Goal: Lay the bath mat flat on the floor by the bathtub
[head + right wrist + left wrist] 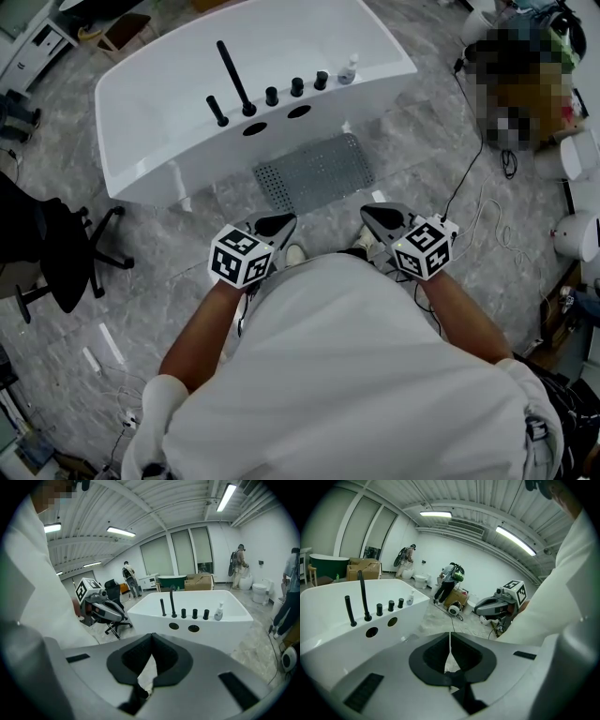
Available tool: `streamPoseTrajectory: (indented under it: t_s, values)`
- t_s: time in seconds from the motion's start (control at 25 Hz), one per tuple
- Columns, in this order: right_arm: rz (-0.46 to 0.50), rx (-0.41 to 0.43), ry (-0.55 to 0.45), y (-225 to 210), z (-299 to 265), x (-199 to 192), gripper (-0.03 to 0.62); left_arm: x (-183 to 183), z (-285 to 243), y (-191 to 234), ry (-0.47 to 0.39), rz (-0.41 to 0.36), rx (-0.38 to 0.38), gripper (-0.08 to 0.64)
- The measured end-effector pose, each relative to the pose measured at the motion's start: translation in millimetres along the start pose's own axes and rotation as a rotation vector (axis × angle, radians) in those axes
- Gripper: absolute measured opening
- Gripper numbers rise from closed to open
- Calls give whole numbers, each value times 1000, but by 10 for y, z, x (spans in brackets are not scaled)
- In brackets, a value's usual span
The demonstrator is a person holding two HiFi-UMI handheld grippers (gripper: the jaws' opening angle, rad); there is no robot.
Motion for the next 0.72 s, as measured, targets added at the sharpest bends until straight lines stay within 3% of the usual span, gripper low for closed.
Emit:
streamPoseTrajectory:
  t_s: [0.72]
  values:
    - [23, 17, 12, 197, -204, 41, 8, -120, 168, 175, -2, 19, 9, 25]
Point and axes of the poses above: the fingertips, and each gripper's own axes: z backward along the fingers, y to its left, x out of its top, the point moved 3 cm from there along z, backward along the fingers, and after that the axes turned 14 degrees about -x, right-handed, at the moved point
